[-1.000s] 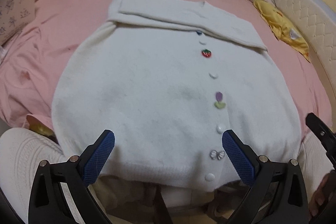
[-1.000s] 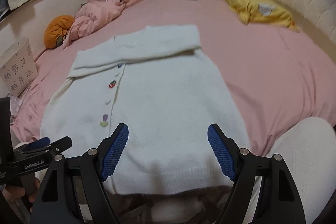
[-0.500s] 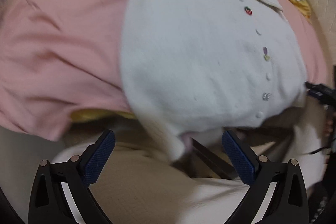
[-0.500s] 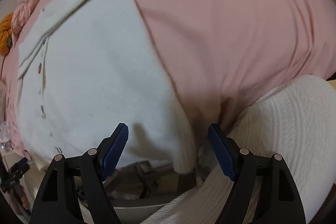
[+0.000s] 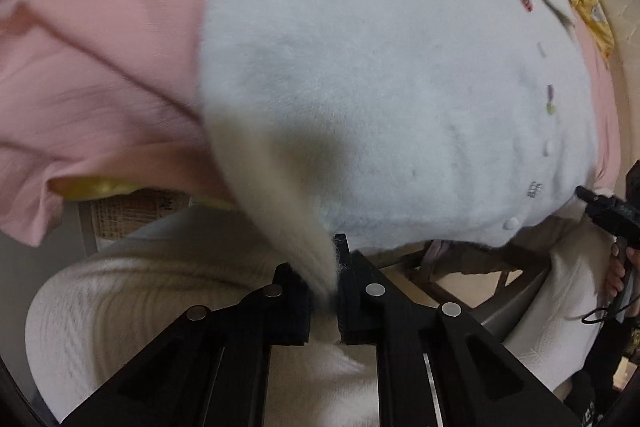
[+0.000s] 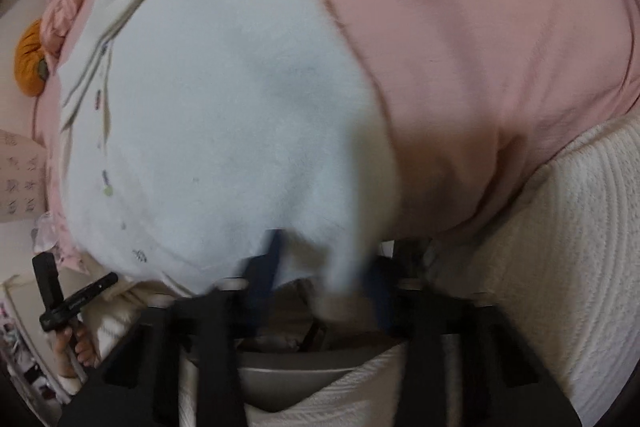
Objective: Fold clothes
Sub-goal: 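Grasp the cardigan hem with the left tool while the right tool grasps it too, then lift the hem with both tools and fold it up onto the collar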
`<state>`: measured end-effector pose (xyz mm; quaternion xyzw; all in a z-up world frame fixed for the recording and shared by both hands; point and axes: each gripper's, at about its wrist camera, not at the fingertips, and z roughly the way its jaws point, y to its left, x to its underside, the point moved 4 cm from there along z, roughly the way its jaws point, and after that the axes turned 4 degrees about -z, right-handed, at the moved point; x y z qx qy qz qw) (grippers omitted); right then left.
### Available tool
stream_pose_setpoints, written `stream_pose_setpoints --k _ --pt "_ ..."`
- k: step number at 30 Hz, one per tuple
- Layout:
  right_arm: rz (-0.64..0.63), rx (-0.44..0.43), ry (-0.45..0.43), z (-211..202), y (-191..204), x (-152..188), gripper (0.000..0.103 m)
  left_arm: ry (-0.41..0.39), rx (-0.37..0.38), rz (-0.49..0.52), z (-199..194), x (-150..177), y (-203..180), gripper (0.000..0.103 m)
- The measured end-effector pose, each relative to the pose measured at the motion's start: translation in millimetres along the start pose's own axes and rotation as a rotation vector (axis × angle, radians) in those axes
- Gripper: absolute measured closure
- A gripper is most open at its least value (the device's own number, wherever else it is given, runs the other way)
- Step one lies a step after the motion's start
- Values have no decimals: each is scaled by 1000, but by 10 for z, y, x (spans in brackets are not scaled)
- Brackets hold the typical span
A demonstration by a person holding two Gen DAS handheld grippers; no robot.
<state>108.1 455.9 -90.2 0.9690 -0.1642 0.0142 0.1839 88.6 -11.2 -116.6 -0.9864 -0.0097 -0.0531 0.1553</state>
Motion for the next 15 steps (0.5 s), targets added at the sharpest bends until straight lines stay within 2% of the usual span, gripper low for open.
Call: stream_pose_setpoints --k 1,3,8,12,15 --pt "-7 -21 1 -15 -27 22 94 -15 22 5 -50 22 -36 92" --pt "-14 -112 -4 -94 -25 57 94 -44 70 6 -157 82 -85 92" --pt "-11 -252 -53 -350 18 11 94 -169 224 11 -565 24 -255 92" --pt "-24 -386 -168 -613 56 -75 94 -289 330 20 -921 -130 -396 92" --pt "-66 -441 -313 -906 101 -188 94 -388 374 1 -1152 -297 -450 92"
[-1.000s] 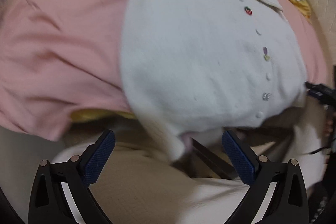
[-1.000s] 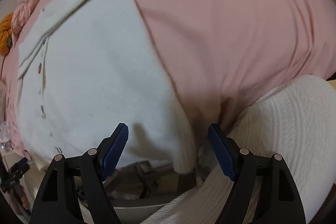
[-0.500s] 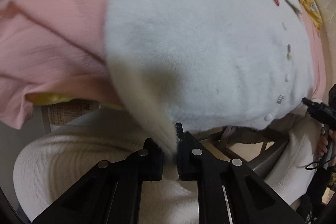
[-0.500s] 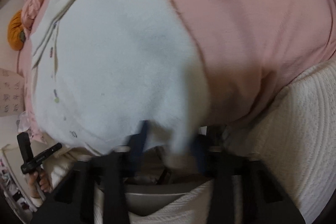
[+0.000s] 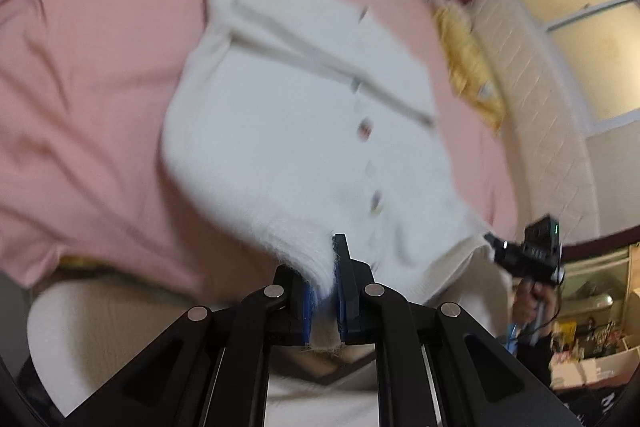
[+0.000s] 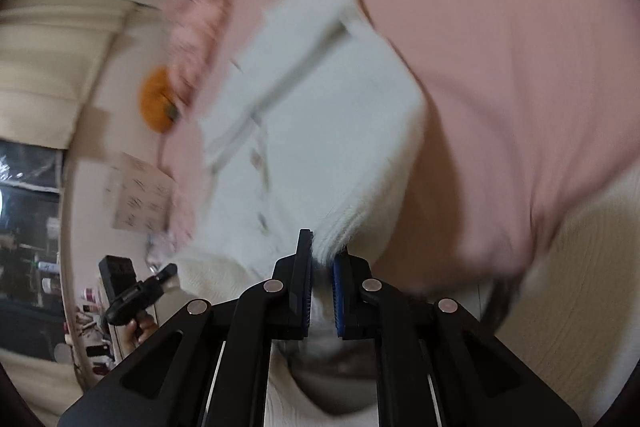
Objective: Fold clothes
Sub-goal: 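Lift the hem with both tools and fold it up onto the collar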
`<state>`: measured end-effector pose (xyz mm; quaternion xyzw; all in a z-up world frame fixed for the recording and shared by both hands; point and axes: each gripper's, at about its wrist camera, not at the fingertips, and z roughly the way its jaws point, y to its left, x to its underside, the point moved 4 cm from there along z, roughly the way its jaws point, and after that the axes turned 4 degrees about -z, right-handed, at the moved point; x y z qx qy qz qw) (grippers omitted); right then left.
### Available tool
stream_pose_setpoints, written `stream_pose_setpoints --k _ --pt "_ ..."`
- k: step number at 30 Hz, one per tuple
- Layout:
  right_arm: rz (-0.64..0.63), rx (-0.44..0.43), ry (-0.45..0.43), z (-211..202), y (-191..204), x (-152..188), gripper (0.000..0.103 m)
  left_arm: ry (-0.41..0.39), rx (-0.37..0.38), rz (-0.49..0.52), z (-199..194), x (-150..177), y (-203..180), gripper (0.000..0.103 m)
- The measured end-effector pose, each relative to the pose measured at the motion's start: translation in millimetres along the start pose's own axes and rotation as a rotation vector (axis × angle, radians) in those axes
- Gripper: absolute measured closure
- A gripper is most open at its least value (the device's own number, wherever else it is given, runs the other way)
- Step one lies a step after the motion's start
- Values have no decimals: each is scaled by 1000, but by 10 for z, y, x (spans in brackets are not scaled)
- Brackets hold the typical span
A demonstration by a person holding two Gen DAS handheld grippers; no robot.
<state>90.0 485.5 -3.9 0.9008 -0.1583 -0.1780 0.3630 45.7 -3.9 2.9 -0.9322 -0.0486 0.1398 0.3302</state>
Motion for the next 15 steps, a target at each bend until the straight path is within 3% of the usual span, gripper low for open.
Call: stream_pose_setpoints --k 5,9,15 --pt "-59 -33 -167 -189 192 -428 94 -157 15 -83 -133 -500 69 92" --pt "-89 -10 -227 -157 315 -873 94 -238 8 -137 -98 -910 114 92" --pt "-161 64 -291 30 621 -1737 94 -317 -74 -178 60 -1744 145 93"
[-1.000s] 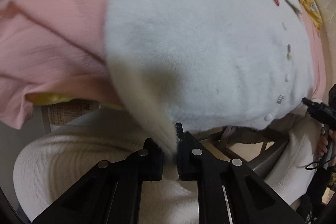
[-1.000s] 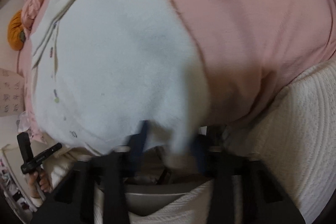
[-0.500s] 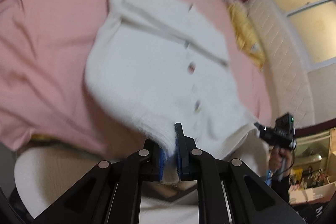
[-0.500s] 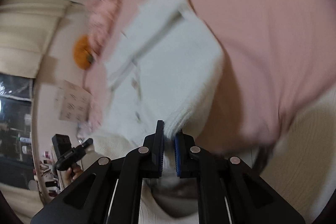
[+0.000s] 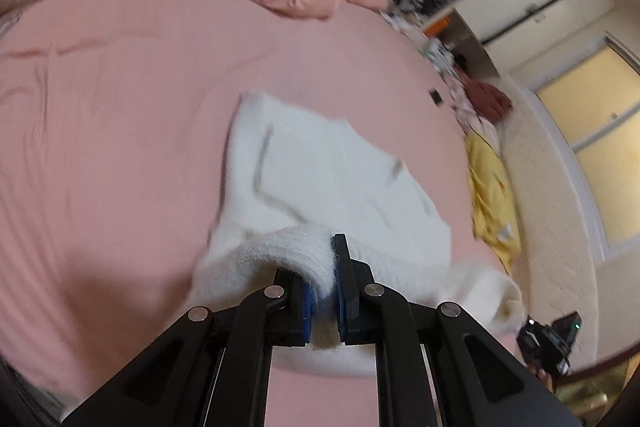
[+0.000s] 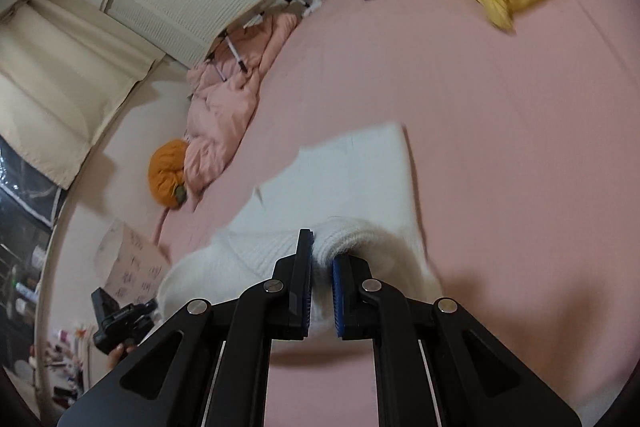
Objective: Fold clothes
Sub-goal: 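Lift the hem with both tools and fold it up onto the collar, then open both tools and move them back over the folded cardigan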
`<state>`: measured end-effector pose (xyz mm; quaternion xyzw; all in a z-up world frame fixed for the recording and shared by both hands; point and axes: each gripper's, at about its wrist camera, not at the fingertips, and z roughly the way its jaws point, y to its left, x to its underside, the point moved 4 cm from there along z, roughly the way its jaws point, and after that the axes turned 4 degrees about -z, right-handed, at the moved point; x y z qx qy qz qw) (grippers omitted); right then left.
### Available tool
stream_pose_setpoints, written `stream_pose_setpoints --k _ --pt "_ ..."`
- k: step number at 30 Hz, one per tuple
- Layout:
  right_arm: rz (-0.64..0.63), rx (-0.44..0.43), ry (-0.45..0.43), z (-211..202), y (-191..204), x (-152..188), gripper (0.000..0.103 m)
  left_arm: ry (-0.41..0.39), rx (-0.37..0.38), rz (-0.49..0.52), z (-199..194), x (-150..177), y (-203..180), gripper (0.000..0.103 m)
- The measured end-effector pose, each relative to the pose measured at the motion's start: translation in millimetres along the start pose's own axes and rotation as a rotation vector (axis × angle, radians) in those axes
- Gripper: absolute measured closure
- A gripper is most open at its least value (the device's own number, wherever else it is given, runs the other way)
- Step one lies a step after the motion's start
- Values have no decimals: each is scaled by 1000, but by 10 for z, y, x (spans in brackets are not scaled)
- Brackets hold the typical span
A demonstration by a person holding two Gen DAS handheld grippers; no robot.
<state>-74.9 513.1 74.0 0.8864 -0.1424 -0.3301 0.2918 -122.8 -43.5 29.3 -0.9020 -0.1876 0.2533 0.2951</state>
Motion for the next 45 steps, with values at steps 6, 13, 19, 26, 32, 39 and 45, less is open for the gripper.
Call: stream_pose_setpoints --k 6,13,19,26,32,39,45 --pt "-9 72 32 772 -65 -681 94 2 -89 9 685 -758 -197 92" --pt "49 152 119 1653 -426 -1077 94 66 -188 -66 1521 -1174 33 93" --pt "338 55 182 2154 -1181 -977 93 133 -165 -95 1835 -1192 243 91" --pt "602 -24 -137 1469 -1676 -1162 6 115 56 -268 1435 -1481 325 86" --pt "99 61 -92 1270 -674 -1102 6 70 -98 -120 1415 -1331 76 37" --pt "-607 490 58 1897 94 -241 7 -10 -48 -308 1236 -1559 270 22" --pt "-420 676 -32 1695 -349 -198 7 -154 -435 309 903 -925 -460 17"
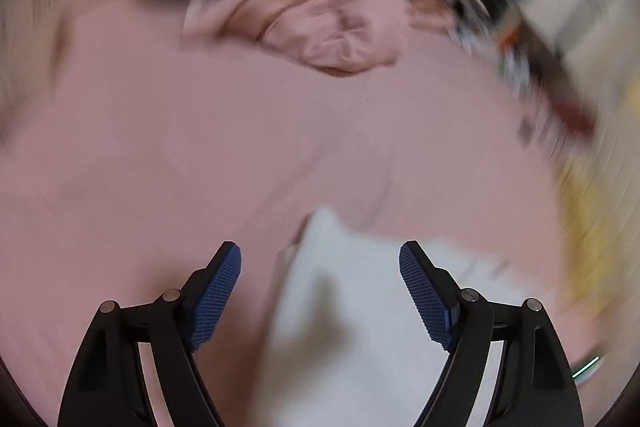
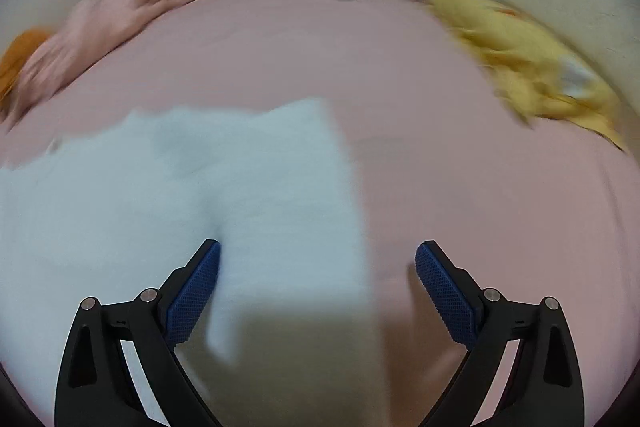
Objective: Fold clothes
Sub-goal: 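Open both tools and move them back over the folded cardigan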
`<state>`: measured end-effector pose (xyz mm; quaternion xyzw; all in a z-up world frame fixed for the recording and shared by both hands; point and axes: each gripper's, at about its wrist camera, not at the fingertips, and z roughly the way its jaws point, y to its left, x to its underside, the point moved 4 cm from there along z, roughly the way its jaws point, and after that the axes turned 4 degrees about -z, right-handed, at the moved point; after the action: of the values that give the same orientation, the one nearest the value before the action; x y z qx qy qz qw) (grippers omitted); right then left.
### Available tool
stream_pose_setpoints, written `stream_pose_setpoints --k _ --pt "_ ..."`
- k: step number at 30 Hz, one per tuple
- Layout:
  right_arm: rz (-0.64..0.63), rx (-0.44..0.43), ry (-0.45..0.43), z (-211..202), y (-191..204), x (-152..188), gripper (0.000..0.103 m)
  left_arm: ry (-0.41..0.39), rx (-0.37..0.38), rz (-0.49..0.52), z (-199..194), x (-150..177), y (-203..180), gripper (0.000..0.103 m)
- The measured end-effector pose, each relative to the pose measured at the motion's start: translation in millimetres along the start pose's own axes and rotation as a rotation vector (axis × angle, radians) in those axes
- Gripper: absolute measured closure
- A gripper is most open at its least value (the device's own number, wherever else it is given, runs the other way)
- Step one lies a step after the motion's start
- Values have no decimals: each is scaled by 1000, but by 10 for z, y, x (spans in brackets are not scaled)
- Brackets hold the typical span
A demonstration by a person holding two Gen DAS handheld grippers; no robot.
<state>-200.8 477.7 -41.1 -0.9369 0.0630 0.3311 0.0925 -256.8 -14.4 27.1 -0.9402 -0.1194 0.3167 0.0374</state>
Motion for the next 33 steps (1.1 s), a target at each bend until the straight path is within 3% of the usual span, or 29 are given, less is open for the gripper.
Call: stream_pose_setpoints --k 1,2,4,7,9,12,14,16,20,24,26,29,32,33 --pt "-5 50 -42 -110 16 -25 7 -37 -35 100 -42 172 -171 16" --pt "-38 15 -96 -213 147 -74 7 -74 -60 195 -64 367 -349 11" --pt "-107 -61 -205 -424 420 -171 7 -69 -25 259 19 692 -562 10" --pt "-213 -196 -184 -330 841 -300 7 55 -27 197 461 980 -623 10" --pt "-248 -306 -140 -162 1052 -387 7 69 -51 158 631 1044 -536 0" --pt "-220 -142 48 526 805 -462 9 43 -31 125 673 1064 -415 0" --pt "-6 -123 101 798 333 -595 9 51 -44 143 653 1072 -456 0" --pt "124 22 82 765 7 -728 9 61 -45 143 749 1034 -504 0" --pt "232 -40 -75 128 -193 -652 9 44 -63 137 631 997 -551 1" --pt "0 -154 -146 -457 131 -56 9 -92 -30 196 232 1146 -759 1" --pt "-126 -182 -124 -502 322 343 9 -39 -68 257 343 1280 -770 1" --pt "-93 -133 -20 -244 203 628 9 29 -46 228 526 1341 -554 0" --pt "74 38 8 -421 -118 630 9 -21 -171 241 283 1241 -446 0" --pt "90 26 -4 -504 -126 643 9 -55 -181 243 158 1230 -429 1"
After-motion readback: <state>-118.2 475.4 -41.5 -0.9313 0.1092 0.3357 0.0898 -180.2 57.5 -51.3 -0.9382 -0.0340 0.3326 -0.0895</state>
